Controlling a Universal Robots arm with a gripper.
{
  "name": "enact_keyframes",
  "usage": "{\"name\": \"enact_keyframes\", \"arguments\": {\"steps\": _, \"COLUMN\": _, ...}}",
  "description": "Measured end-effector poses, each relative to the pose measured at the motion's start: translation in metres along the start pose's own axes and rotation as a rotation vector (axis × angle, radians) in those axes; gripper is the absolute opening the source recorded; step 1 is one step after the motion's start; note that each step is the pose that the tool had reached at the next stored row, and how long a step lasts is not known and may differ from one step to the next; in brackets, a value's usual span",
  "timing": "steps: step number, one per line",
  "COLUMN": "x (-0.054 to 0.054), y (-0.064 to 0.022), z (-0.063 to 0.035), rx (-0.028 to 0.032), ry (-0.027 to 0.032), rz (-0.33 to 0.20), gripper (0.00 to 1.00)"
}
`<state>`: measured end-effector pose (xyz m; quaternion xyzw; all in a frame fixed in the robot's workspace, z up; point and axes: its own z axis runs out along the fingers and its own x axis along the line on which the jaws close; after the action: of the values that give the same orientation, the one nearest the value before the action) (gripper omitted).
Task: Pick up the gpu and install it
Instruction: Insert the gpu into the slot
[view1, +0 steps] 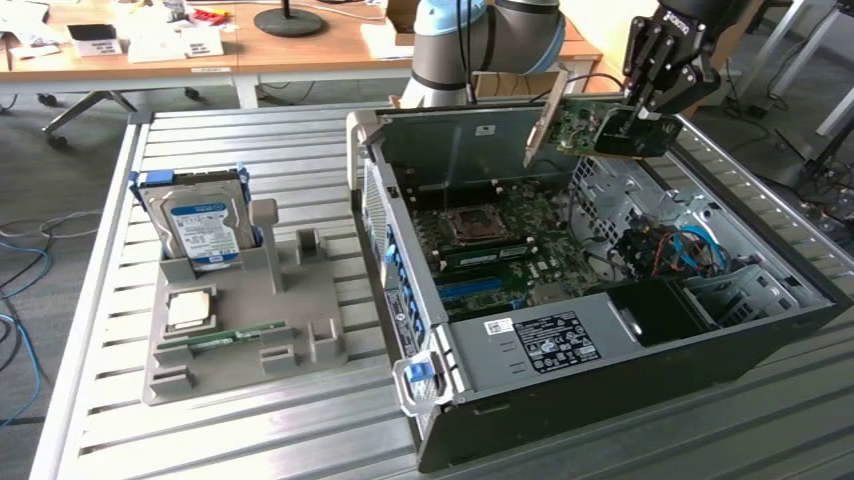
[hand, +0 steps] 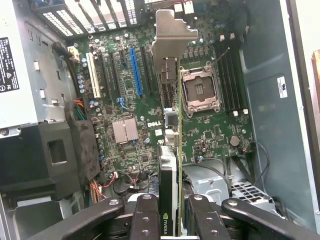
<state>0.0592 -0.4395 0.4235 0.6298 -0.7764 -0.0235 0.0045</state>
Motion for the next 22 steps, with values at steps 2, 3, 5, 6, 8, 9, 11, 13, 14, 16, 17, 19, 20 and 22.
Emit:
{"name": "enact_keyframes", "arguments": {"steps": 2, "x": 0.0000, "y": 0.0000, "z": 0.0000, "rx": 0.0000, "ry": 0.0000, "rz": 0.000, "gripper": 0.27}}
{"name": "enact_keyframes", "arguments": {"steps": 3, "x": 0.0000, "y": 0.0000, "z": 0.0000, "rx": 0.0000, "ry": 0.0000, "rz": 0.000, "gripper": 0.27}}
{"name": "enact_keyframes", "arguments": {"steps": 5, "x": 0.0000, "y": 0.0000, "z": 0.0000, "rx": 0.0000, "ry": 0.0001, "rz": -0.002, "gripper": 0.27}}
{"name": "enact_keyframes", "arguments": {"steps": 6, "x": 0.0000, "y": 0.0000, "z": 0.0000, "rx": -0.0001, "ry": 0.0003, "rz": -0.006, "gripper": 0.27}}
{"name": "enact_keyframes", "arguments": {"steps": 8, "x": 0.0000, "y": 0.0001, "z": 0.0000, "rx": -0.0004, "ry": 0.0007, "rz": -0.017, "gripper": 0.27}}
{"name": "enact_keyframes", "arguments": {"steps": 9, "x": 0.0000, "y": 0.0000, "z": 0.0000, "rx": -0.0005, "ry": 0.0011, "rz": -0.024, "gripper": 0.27}}
{"name": "enact_keyframes", "arguments": {"steps": 11, "x": 0.0000, "y": 0.0000, "z": 0.0000, "rx": -0.0009, "ry": 0.0017, "rz": -0.039, "gripper": 0.27}}
{"name": "enact_keyframes", "arguments": {"steps": 13, "x": 0.0000, "y": 0.0000, "z": 0.0000, "rx": -0.0012, "ry": 0.0023, "rz": -0.056, "gripper": 0.27}}
{"name": "enact_keyframes", "arguments": {"steps": 14, "x": 0.0000, "y": 0.0000, "z": 0.0000, "rx": -0.0014, "ry": 0.0027, "rz": -0.064, "gripper": 0.27}}
{"name": "enact_keyframes", "arguments": {"steps": 16, "x": 0.0000, "y": 0.0000, "z": 0.0000, "rx": -0.0018, "ry": 0.0034, "rz": -0.081, "gripper": 0.27}}
{"name": "enact_keyframes", "arguments": {"steps": 17, "x": 0.0000, "y": 0.0000, "z": 0.0000, "rx": -0.0020, "ry": 0.0038, "rz": -0.089, "gripper": 0.27}}
{"name": "enact_keyframes", "arguments": {"steps": 19, "x": 0.0000, "y": 0.0000, "z": 0.0000, "rx": -0.0023, "ry": 0.0045, "rz": -0.105, "gripper": 0.27}}
{"name": "enact_keyframes", "arguments": {"steps": 20, "x": 0.0000, "y": 0.0000, "z": 0.0000, "rx": -0.0025, "ry": 0.0048, "rz": -0.113, "gripper": 0.27}}
{"name": "enact_keyframes", "arguments": {"steps": 22, "x": 0.0000, "y": 0.0000, "z": 0.0000, "rx": -0.0026, "ry": 0.0050, "rz": -0.117, "gripper": 0.27}}
